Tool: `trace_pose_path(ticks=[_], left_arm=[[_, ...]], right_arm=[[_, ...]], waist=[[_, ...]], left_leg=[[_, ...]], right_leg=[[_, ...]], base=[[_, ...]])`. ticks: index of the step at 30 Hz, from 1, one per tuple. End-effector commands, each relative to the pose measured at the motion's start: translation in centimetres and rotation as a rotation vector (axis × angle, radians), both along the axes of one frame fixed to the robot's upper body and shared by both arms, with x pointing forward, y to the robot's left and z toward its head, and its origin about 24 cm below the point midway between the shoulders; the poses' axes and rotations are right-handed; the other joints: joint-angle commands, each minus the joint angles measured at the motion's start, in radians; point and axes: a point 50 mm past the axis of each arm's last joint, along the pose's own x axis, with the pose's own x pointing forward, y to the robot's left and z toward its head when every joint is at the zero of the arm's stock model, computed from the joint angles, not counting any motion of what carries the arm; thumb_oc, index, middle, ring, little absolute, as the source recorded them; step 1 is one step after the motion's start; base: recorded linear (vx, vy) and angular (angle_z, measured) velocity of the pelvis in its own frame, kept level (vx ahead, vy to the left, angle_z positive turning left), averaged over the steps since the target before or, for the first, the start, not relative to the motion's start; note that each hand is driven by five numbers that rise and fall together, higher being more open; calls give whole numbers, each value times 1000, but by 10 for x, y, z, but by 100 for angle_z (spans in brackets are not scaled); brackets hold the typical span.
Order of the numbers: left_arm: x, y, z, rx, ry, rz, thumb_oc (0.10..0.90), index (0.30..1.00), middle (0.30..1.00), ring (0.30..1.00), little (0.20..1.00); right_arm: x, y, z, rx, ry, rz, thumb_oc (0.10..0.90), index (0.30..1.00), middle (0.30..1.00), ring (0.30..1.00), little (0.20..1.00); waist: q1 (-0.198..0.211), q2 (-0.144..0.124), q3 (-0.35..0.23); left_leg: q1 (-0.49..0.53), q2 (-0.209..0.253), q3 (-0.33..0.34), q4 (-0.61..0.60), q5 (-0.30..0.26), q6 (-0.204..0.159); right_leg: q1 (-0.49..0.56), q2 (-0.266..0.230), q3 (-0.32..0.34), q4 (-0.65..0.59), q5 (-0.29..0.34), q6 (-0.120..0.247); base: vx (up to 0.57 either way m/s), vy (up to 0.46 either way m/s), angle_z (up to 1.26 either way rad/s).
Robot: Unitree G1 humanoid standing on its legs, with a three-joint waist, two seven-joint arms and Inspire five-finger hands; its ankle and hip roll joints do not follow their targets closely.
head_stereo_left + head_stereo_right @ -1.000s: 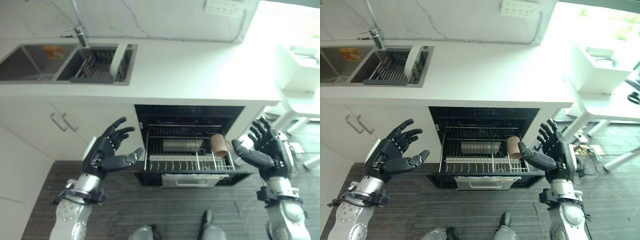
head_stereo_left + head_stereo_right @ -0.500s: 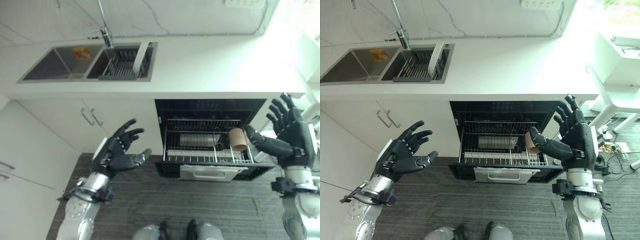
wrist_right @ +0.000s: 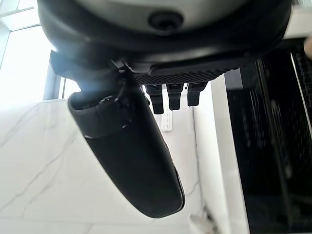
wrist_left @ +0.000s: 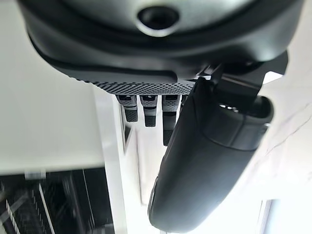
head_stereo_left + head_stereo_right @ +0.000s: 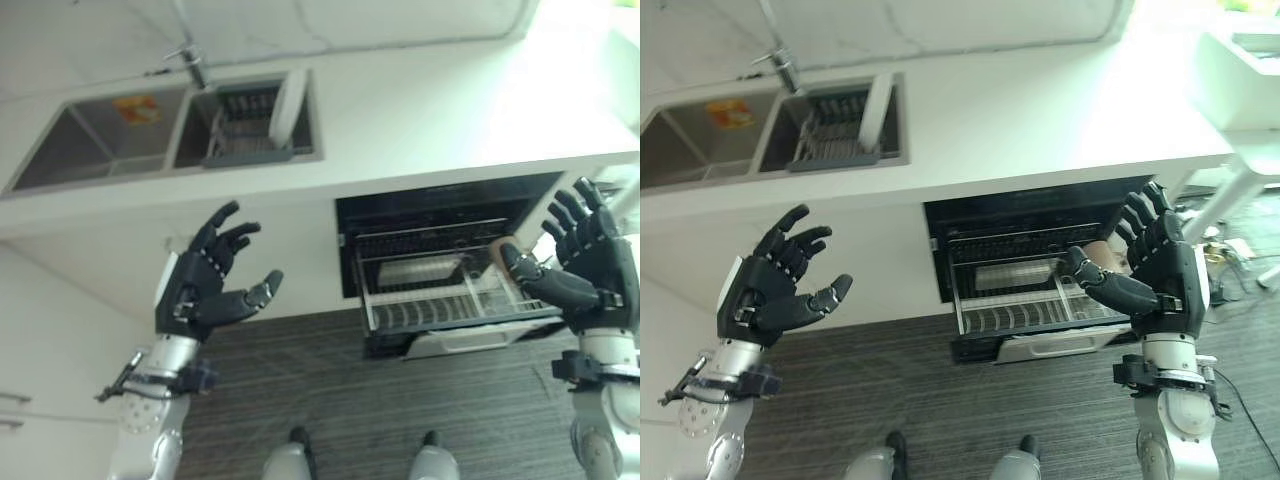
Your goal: Place the dishes in the dishwasher.
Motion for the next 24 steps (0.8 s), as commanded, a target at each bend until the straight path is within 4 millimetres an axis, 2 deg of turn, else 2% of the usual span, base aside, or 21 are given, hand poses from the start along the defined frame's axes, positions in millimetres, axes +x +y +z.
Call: trace_pose_path(ticks=[1,2,4,6,7,10,12,13,14,16,17,24], left_arm=[[-10,-4,55,87,-299,-57,800,900,900,900,900],[-9,-6,57,90,-303,-69,800,900,900,900,900],[-7,-6,58,93,-305,-78,800,900,900,900,900],[-6,-7,60,112,-315,-75,800,900,900,900,900],[-5,-8,61,121,-318,-73,800,900,900,900,900],[-2,-12,66,118,-327,-87,800,900,900,900,900],[-2,-14,67,116,-333,-93,800,900,900,900,900],[-2,-16,68,121,-346,-93,800,900,900,900,900],[-2,-19,68,132,-355,-81,800,900,900,900,900],[-2,-19,67,136,-353,-77,800,900,900,900,900],[-3,-19,65,127,-349,-75,800,900,900,900,900],[-6,-20,61,80,-339,-50,800,900,900,900,900]], right_arm=[[-2,6,51,-112,-267,22,800,900,900,900,900],[-1,8,48,-98,-264,20,800,900,900,900,900],[1,11,46,-89,-257,24,800,900,900,900,900],[6,17,44,-89,-245,42,800,900,900,900,900],[8,19,44,-88,-241,48,800,900,900,900,900],[8,15,45,-81,-241,45,800,900,900,900,900],[7,13,46,-81,-241,47,800,900,900,900,900],[7,10,47,-87,-245,54,800,900,900,900,900],[6,8,46,-89,-250,66,800,900,900,900,900],[6,8,45,-91,-251,71,800,900,900,900,900],[7,8,44,-97,-245,71,800,900,900,900,900],[15,15,43,-93,-228,89,800,900,900,900,900]], waist=[[-9,7,-62],[1,11,-61],[14,13,-59],[39,18,-61],[42,13,-57],[20,-3,-55],[8,-12,-53],[-4,-21,-52],[-9,-41,-52],[-9,-47,-57],[-5,-47,-64],[6,-45,-101]], left_leg=[[96,40,-25,-103,-40,-12],[102,24,-29,-103,-54,12],[105,14,-25,-103,-62,28],[110,15,14,-103,-77,50],[118,9,24,-103,-88,56],[109,-17,19,-103,-87,69],[109,-29,17,-103,-86,70],[102,-40,17,-103,-77,66],[100,-62,27,-103,-76,62],[98,-69,35,-103,-77,64],[99,-73,34,-103,-74,61],[115,-80,50,-103,-77,50]], right_leg=[[55,65,-47,37,-87,48],[68,61,-72,47,-43,45],[63,54,-95,96,-31,44],[56,46,-177,185,-31,38],[47,59,-173,210,-59,40],[37,206,-155,151,-125,18],[41,265,-143,97,-141,7],[30,312,-134,37,-150,-14],[-6,315,-116,37,-193,-27],[-14,310,-108,37,-194,-26],[-16,313,-89,37,-214,-32],[-25,300,-66,37,-237,-43]], base=[[114,391,17],[79,293,25],[81,279,9],[86,282,-19],[67,174,-69],[71,70,-43],[65,-4,13],[75,-70,28],[61,-79,14],[92,-98,7],[100,-95,7],[109,-108,-7]])
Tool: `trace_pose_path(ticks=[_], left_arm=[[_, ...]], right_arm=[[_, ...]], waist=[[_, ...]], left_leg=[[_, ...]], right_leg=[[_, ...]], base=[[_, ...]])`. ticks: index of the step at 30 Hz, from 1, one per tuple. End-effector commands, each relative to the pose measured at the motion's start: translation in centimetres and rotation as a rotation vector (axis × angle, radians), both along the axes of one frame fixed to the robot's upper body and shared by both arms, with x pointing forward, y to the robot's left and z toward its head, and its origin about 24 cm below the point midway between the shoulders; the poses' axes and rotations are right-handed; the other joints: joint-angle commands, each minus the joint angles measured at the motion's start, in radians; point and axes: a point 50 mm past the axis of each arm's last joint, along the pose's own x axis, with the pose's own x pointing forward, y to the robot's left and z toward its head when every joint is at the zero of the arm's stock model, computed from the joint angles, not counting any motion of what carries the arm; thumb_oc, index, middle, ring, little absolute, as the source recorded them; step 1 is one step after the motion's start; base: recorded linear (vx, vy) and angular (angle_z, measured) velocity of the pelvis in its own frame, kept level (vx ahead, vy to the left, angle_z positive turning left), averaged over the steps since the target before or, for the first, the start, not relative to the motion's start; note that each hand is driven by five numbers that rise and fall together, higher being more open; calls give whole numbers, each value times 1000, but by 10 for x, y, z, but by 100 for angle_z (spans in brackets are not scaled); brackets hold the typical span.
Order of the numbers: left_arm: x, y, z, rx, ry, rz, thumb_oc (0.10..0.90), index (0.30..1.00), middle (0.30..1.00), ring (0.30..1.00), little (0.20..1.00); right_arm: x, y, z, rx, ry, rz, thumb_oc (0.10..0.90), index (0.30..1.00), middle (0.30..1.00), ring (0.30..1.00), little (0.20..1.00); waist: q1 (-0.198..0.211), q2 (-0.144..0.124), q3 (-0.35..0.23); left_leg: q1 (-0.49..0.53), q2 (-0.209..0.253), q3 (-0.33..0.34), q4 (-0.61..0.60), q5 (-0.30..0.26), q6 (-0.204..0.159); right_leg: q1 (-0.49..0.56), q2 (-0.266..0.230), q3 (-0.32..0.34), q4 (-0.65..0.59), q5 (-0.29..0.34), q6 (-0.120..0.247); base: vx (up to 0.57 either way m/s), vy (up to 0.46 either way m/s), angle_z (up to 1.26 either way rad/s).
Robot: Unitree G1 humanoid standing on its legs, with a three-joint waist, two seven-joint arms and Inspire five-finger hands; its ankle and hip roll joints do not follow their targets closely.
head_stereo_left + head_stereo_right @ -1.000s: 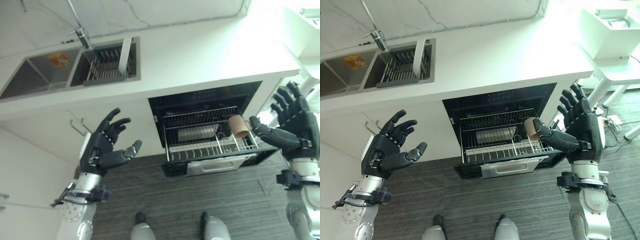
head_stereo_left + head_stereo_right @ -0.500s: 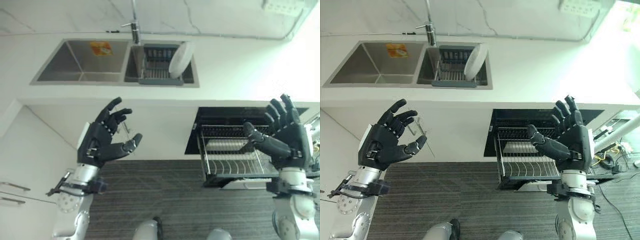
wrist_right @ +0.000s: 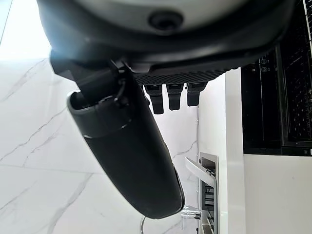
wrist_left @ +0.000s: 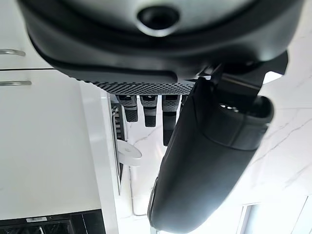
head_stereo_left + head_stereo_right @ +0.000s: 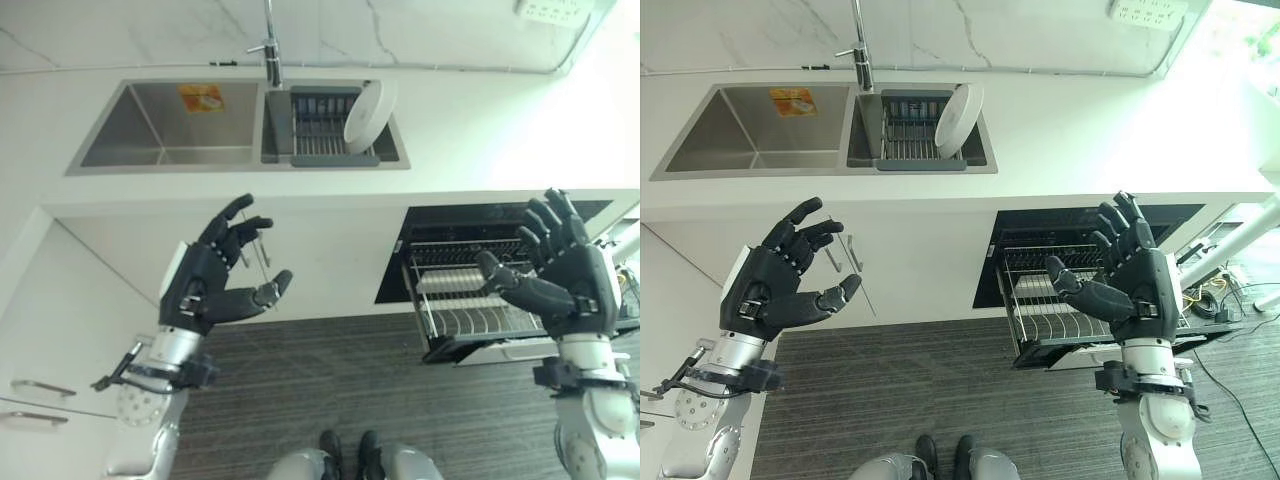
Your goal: Place the dishes in the dishwasher.
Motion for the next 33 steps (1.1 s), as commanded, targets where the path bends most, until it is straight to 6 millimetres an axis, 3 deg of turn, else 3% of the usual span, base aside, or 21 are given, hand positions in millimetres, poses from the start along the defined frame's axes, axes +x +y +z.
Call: trace_pose_path(ticks=[1,8,11,12,13,14,15,16,17,18,20,21,23,26,29,33], left_arm=[[-6,-12,51,-10,-302,-43,800,900,900,900,900],[-10,-9,55,-63,-362,-28,800,900,900,900,900],[-12,-6,56,-269,-368,-81,800,900,900,900,900],[-12,-9,56,-332,-401,-86,800,900,900,900,900],[-12,-10,57,-333,-414,-81,800,900,900,900,900],[-13,-13,58,-333,-439,-72,800,900,900,900,900],[-13,-13,58,-332,-440,-70,800,900,900,900,900],[-13,-13,59,-326,-446,-64,800,900,900,900,900],[-14,-12,59,-301,-452,-39,800,900,900,900,900],[-16,-11,59,-293,-453,-27,800,900,900,900,900],[-19,-9,58,-284,-454,-13,800,900,900,900,900],[-23,-6,56,-275,-457,12,800,900,900,900,900],[-24,-3,54,-273,-458,41,800,900,900,900,900],[-21,-4,54,-247,-455,56,800,900,900,900,900],[-17,-2,56,-210,-432,67,800,900,900,900,900],[-10,-8,61,-189,-421,-1,800,900,900,900,900]], right_arm=[[8,1,45,-41,-254,15,800,900,900,900,900],[10,2,43,-45,-238,17,800,900,900,900,900],[8,3,44,-64,-254,19,800,900,900,900,900],[6,3,47,-68,-280,12,800,900,900,900,900],[6,3,48,-68,-286,9,800,900,900,900,900],[3,2,48,-75,-291,-5,800,900,900,900,900],[3,2,48,-75,-289,-8,800,900,900,900,900],[3,1,47,-77,-284,-13,800,900,900,900,900],[6,1,46,-88,-265,-1,800,900,900,900,900],[5,2,45,-94,-261,5,800,900,900,900,900],[4,2,45,-99,-259,16,800,900,900,900,900],[2,3,45,-116,-253,29,800,900,900,900,900],[2,2,48,-132,-251,46,800,900,900,900,900],[1,1,49,-145,-259,46,800,900,900,900,900],[-4,-1,49,-119,-265,46,800,900,900,900,900],[-5,0,52,-119,-295,19,800,900,900,900,900]], waist=[[4,6,-91],[-5,18,-98],[-2,-5,-88],[-5,-40,-68],[-10,-45,-61],[-24,-42,-50],[-26,-42,-49],[-35,-37,-45],[-33,-4,-31],[-26,19,-29],[-13,34,-33],[2,46,-35],[8,50,-43],[6,50,-58],[3,41,-68],[23,25,-82]], left_leg=[[33,96,-54,51,-96,-86],[54,96,-43,51,-99,-92],[88,73,-28,51,-86,-100],[98,61,16,127,-5,-127],[82,66,20,179,-12,-129],[53,100,23,234,7,-143],[51,105,24,232,10,-144],[49,126,46,185,17,-141],[11,194,62,51,35,-151],[-40,235,24,51,34,-171],[-92,261,-25,51,59,-188],[-144,285,-91,51,103,-208],[-156,299,-86,51,110,-212],[-143,305,-58,51,83,-202],[-111,281,-49,51,51,-184],[-103,219,-57,51,22,-141]], right_leg=[[64,-27,10,-80,-6,73],[67,-23,17,-80,-17,64],[79,-43,17,-80,-22,45],[92,-75,13,-80,-22,24],[92,-79,7,-80,-22,18],[92,-76,-5,-80,-15,12],[92,-76,-7,-80,-13,13],[94,-71,-3,-80,-12,16],[121,-41,11,-80,-32,31],[141,-21,17,-80,-52,38],[147,-4,30,-80,-61,40],[164,16,59,-80,-81,38],[177,16,63,-80,-98,35],[188,-14,44,-80,-98,49],[214,-50,38,-80,-97,78],[250,-93,42,-80,-80,111]], base=[[68,-109,-9],[69,-114,-2],[94,-209,-1],[61,-248,2],[50,-243,25],[22,-83,59],[58,-26,81],[156,180,76],[246,249,55],[228,253,34],[204,178,-11],[293,253,-40],[253,267,-63],[201,284,-67],[195,272,-31],[155,262,2]])
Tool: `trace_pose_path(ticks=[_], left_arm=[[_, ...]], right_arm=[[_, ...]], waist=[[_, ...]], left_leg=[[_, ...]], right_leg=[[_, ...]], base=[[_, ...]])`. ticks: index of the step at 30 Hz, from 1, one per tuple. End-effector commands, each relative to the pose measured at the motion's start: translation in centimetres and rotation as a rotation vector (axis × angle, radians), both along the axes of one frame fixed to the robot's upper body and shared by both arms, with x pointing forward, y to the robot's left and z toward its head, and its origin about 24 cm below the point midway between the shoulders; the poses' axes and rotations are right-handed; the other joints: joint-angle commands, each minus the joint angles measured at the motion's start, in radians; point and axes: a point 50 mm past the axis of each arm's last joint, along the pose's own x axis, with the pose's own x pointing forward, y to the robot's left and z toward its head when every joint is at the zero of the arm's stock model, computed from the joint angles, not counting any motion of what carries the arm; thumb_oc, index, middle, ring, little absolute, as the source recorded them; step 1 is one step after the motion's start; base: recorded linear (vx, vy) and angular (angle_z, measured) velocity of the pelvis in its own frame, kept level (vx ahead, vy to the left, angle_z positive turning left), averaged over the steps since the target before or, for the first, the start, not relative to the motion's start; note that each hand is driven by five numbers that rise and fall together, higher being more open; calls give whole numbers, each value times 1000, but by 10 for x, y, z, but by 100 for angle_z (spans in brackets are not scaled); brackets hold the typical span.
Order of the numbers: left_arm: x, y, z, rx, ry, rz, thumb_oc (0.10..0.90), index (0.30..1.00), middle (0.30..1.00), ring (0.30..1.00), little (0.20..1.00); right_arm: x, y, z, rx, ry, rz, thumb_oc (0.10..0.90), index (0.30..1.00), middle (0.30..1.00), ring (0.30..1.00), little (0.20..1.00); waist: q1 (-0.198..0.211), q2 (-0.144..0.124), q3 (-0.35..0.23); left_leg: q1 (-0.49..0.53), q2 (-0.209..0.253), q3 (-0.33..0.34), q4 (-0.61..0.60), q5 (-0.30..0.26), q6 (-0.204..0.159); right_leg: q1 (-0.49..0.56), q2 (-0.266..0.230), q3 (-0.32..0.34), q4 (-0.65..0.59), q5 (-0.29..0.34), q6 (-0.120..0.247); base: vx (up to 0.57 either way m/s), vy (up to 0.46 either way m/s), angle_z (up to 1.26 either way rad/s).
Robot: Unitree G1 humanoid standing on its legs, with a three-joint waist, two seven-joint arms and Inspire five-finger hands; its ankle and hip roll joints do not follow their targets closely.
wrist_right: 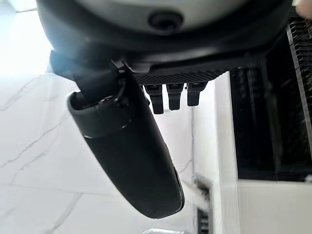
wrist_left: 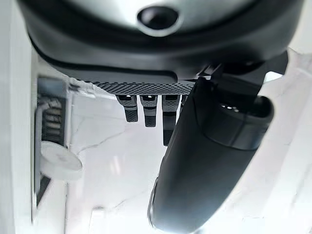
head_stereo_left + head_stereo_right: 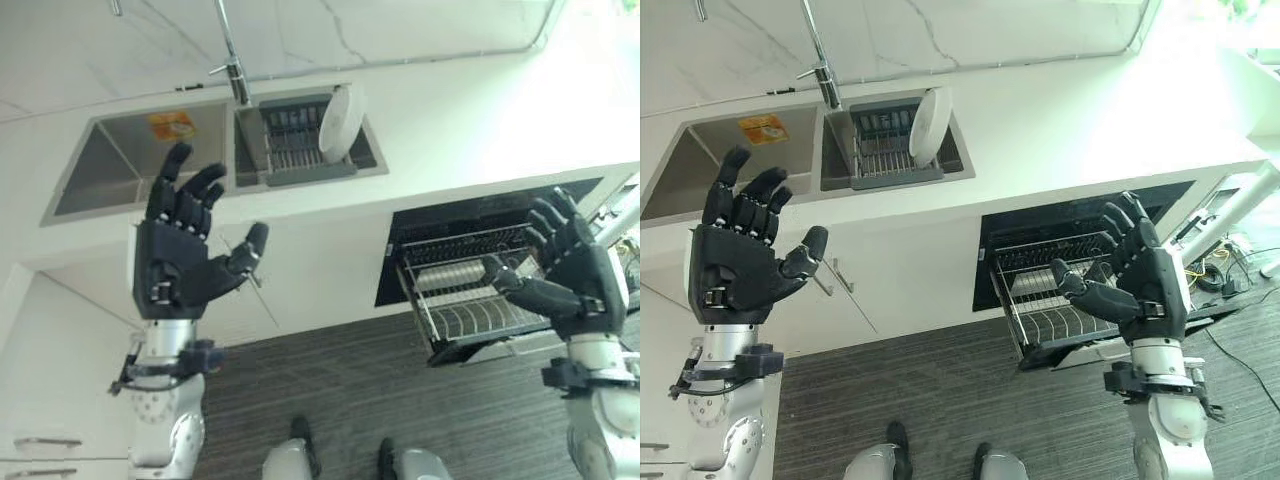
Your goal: Place the dishes in the dishwasher.
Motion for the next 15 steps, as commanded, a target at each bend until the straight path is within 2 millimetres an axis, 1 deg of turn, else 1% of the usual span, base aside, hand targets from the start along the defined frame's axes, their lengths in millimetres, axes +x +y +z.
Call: trace_pose_path(ticks=[1,3,4,5,6,7,8,9,10,11,12,13,14,15], left_arm=[[-9,-3,45,130,-234,-43,800,900,900,900,900],[-6,-5,49,139,-248,-61,800,900,900,900,900],[-5,-6,50,146,-253,-71,800,900,900,900,900],[-5,-8,52,161,-258,-73,800,900,900,900,900],[-5,-10,53,174,-261,-77,800,900,900,900,900],[-4,-12,52,184,-259,-91,800,900,900,900,900],[-5,-13,51,193,-260,-95,800,900,900,900,900],[-6,-14,51,207,-261,-87,800,900,900,900,900],[-6,-15,51,220,-258,-78,800,900,900,900,900],[-5,-16,52,227,-259,-70,800,900,900,900,900],[-4,-16,53,249,-266,-44,800,900,900,900,900],[-4,-16,55,270,-276,-18,800,900,900,900,900],[-3,-14,57,292,-283,4,800,900,900,900,900],[-2,-7,57,300,-269,44,800,900,900,900,900]], right_arm=[[1,11,48,-42,-300,35,800,900,900,900,900],[2,13,49,-28,-321,25,800,900,900,900,900],[3,14,49,-16,-330,23,800,900,900,900,900],[3,15,49,-6,-331,22,800,900,900,900,900],[3,16,48,0,-331,21,800,900,900,900,900],[2,18,46,3,-327,21,800,900,900,900,900],[1,21,43,-1,-321,22,800,900,900,900,900],[0,22,42,-3,-316,32,800,900,900,900,900],[1,22,42,-1,-309,41,800,900,900,900,900],[2,22,42,4,-304,46,800,900,900,900,900],[4,19,43,16,-295,53,800,900,900,900,900],[5,16,43,29,-287,63,800,900,900,900,900],[5,14,43,37,-286,71,800,900,900,900,900],[2,6,42,69,-294,74,800,900,900,900,900]], waist=[[49,-22,-102],[52,-23,-100],[55,-22,-101],[56,-25,-99],[56,-23,-100],[52,-16,-101],[48,-7,-97],[39,0,-90],[32,-1,-87],[28,-4,-86],[22,-10,-84],[17,-12,-81],[12,-15,-75],[-9,-31,-55]], left_leg=[[-26,8,-48,8,-75,-57],[-16,-15,-68,8,-91,-36],[-13,-31,-82,8,-100,-22],[-1,-51,-93,8,-113,-9],[4,-67,-101,8,-117,4],[18,-80,-107,8,-133,23],[31,-80,-108,8,-145,31],[48,-77,-102,8,-155,33],[54,-77,-92,8,-159,32],[54,-78,-89,8,-160,30],[56,-83,-87,8,-158,27],[59,-86,-89,8,-159,24],[64,-87,-90,8,-160,21],[104,-96,-102,8,-187,14]], right_leg=[[149,-29,-19,-59,-27,84],[160,-32,-26,-59,10,90],[174,-26,-28,-59,39,91],[188,-26,-26,-25,65,97],[169,-21,-16,47,107,102],[123,-6,-5,208,163,112],[78,-2,-13,309,182,111],[16,0,-20,373,179,101],[-23,8,-27,375,157,90],[-41,18,-33,351,140,84],[-54,39,-46,271,117,73],[-53,50,-58,210,114,68],[-46,50,-69,151,123,66],[-61,25,-74,-26,195,77]], base=[[174,300,14],[136,225,22],[165,232,27],[150,249,29],[145,295,30],[112,295,33],[114,293,29],[92,204,31],[85,128,29],[115,36,24],[128,-28,10],[150,-67,2],[285,-210,-1],[293,-239,-8]])
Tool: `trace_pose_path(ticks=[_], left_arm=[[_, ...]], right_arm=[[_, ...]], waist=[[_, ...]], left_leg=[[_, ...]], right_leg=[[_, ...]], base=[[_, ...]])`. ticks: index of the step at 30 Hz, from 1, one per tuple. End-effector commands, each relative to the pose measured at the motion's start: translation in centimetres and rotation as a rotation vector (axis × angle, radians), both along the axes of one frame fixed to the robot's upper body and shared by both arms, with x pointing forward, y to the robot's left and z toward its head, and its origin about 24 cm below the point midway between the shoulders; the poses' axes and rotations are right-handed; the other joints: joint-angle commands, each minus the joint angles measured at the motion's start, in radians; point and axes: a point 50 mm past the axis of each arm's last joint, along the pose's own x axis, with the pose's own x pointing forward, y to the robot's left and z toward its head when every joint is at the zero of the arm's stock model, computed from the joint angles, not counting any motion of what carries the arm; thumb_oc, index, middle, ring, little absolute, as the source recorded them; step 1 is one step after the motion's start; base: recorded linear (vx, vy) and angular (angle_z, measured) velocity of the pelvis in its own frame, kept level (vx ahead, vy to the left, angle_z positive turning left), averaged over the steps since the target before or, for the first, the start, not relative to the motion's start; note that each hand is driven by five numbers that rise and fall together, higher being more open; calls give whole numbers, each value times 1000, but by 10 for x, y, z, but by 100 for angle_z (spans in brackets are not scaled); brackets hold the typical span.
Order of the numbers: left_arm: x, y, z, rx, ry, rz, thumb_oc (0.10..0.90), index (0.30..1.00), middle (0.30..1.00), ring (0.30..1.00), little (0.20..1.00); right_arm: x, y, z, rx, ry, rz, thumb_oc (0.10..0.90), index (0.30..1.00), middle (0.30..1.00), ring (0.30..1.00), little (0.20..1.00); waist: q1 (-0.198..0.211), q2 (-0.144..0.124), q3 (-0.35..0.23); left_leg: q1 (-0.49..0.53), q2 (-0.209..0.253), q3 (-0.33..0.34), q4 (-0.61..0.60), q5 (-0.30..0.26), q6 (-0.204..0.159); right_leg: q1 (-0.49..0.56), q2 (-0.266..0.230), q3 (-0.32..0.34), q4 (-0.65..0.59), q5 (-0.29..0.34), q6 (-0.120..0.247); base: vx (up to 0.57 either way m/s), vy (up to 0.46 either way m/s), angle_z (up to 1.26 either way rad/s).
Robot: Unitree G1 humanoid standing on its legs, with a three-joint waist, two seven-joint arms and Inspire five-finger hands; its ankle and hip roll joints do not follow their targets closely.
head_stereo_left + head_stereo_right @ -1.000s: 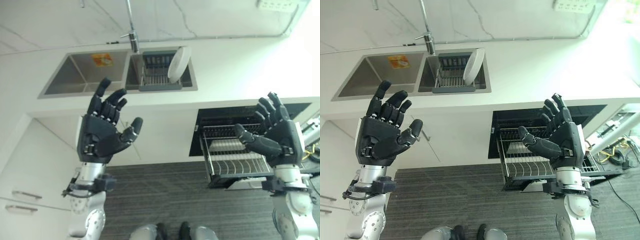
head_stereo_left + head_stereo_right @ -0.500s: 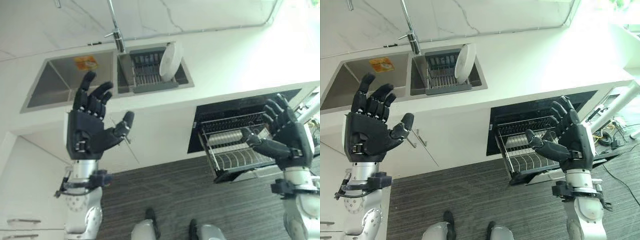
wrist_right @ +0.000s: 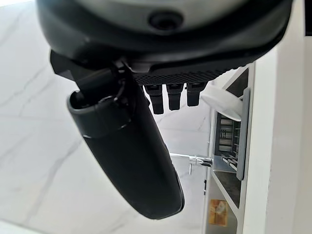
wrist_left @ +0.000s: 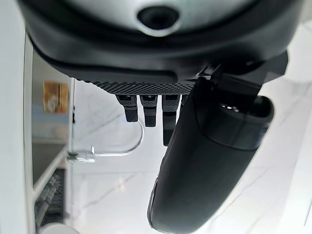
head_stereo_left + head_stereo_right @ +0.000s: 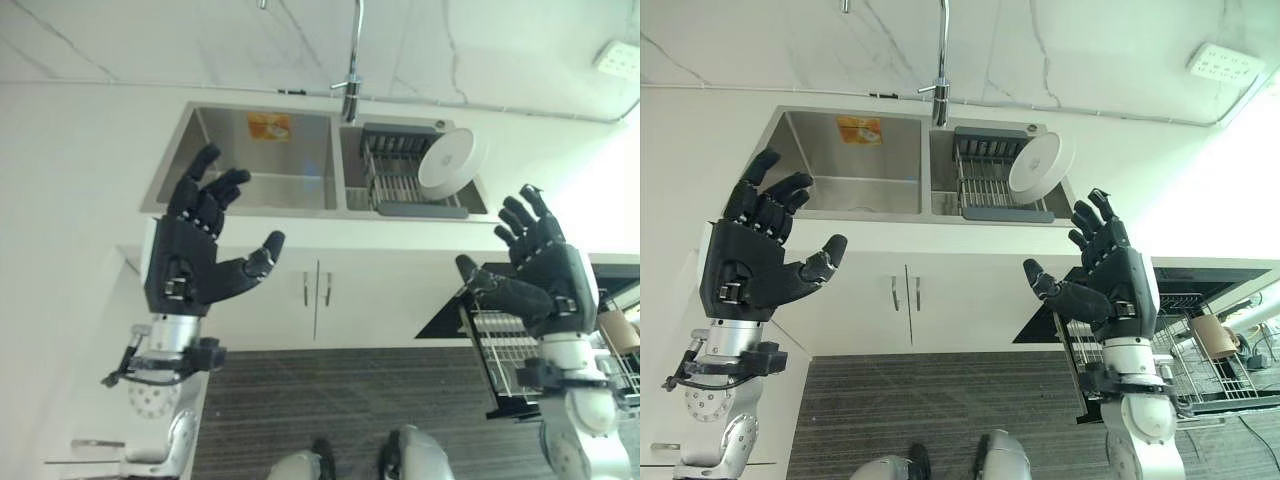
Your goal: Place the dishes in the dishwasher.
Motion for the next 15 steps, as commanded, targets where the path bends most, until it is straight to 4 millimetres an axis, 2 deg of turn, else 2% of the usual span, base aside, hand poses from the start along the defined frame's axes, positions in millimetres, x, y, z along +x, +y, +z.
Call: trace_pose_path(ticks=[1,3,5,9,11,15], left_arm=[[-7,-4,46,73,-260,-8,800,900,900,900,900],[-8,-7,41,78,-236,-2,800,900,900,900,900],[-10,-9,39,87,-222,-1,800,900,900,900,900],[-10,-11,37,83,-196,-3,800,900,900,900,900],[-9,-12,38,69,-190,-16,800,900,900,900,900],[-10,-17,41,58,-211,-40,800,900,900,900,900]], right_arm=[[-4,-13,44,64,-281,3,800,900,900,900,900],[-3,-9,41,91,-282,8,800,900,900,900,900],[-3,-4,40,93,-282,10,800,900,900,900,900],[-2,-1,41,89,-284,10,800,900,900,900,900],[1,1,46,77,-294,-9,800,900,900,900,900],[6,-1,52,62,-308,-5,800,900,900,900,900]], waist=[[-29,-23,-32],[-41,-41,-27],[-38,-45,-31],[-37,-50,-48],[-36,-52,-77],[-49,-43,-102]], left_leg=[[2,35,-161,46,-71,-40],[39,12,-177,46,-109,-39],[61,6,-181,46,-134,-34],[73,4,-184,46,-148,-39],[95,25,-178,46,-160,-53],[132,76,-159,46,-140,-97]], right_leg=[[154,-50,29,-166,111,86],[85,-111,80,-166,147,109],[60,-145,75,-166,173,121],[66,-147,84,-166,111,120],[73,-135,69,-166,65,121],[91,-89,62,-166,21,74]], base=[[334,-305,3],[264,-266,-18],[242,-225,-25],[192,-225,21],[318,-464,-8],[256,-424,3]])
